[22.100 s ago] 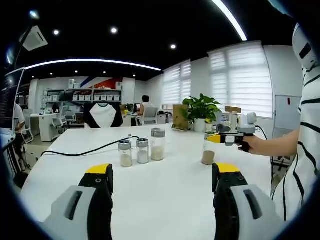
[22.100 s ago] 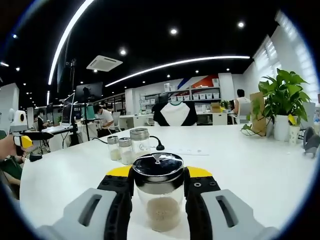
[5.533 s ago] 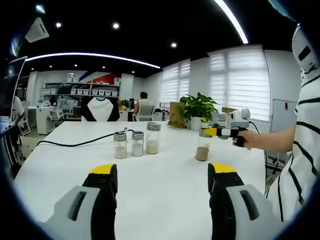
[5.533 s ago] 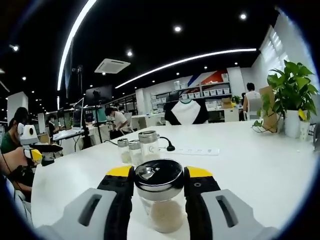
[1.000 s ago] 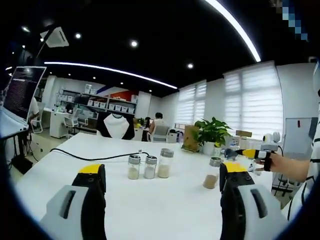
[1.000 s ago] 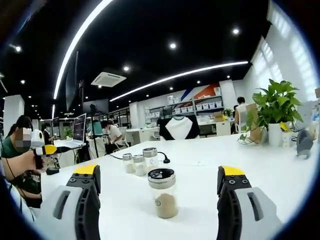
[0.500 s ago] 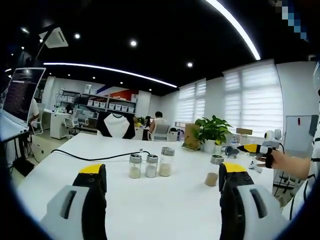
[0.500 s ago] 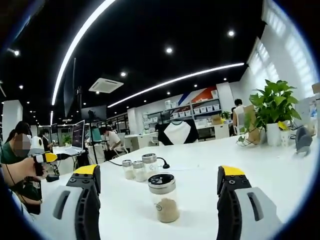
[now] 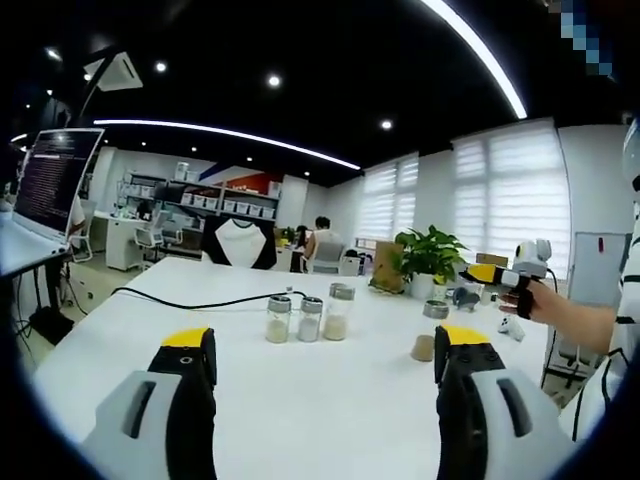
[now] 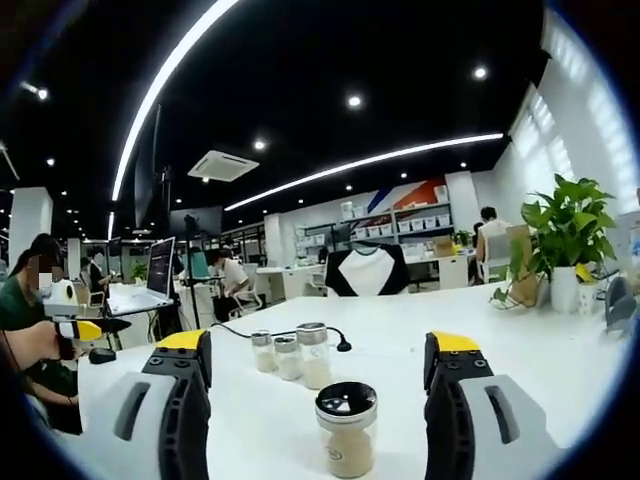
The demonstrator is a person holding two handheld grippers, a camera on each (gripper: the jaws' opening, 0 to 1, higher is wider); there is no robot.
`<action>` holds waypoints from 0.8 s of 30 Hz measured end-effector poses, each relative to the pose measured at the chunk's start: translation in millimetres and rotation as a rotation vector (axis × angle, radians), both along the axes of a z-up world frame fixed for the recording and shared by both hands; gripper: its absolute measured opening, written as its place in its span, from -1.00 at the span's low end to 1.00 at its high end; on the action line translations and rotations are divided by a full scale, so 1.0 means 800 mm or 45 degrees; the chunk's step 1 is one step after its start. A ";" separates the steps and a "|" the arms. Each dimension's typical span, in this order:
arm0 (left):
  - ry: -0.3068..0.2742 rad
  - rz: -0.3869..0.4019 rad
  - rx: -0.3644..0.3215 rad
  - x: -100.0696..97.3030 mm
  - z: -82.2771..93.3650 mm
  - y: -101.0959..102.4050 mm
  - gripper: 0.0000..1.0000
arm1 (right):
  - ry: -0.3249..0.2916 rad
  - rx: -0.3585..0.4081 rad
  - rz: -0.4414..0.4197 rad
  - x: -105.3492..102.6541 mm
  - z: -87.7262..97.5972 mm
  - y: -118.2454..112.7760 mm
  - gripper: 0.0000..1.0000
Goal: Rotate the seasoning bottle until the label or dispensing opening points toward the visible target arrow and the bottle remains upright within the marked orientation range
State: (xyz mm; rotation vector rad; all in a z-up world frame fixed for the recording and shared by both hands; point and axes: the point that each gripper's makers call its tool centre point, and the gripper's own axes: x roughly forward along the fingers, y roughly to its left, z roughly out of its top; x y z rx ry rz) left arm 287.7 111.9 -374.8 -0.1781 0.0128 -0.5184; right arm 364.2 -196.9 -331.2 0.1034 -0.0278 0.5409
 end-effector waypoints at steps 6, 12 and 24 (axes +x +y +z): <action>-0.011 -0.001 0.053 -0.001 0.000 -0.001 0.90 | 0.022 -0.057 0.013 0.024 0.001 0.015 0.71; -0.012 -0.002 0.053 0.000 -0.001 -0.001 0.90 | 0.061 -0.055 0.082 0.039 0.000 0.040 0.71; -0.003 0.006 0.049 0.001 0.001 0.008 0.89 | 0.124 -0.172 0.072 0.088 -0.010 0.065 0.63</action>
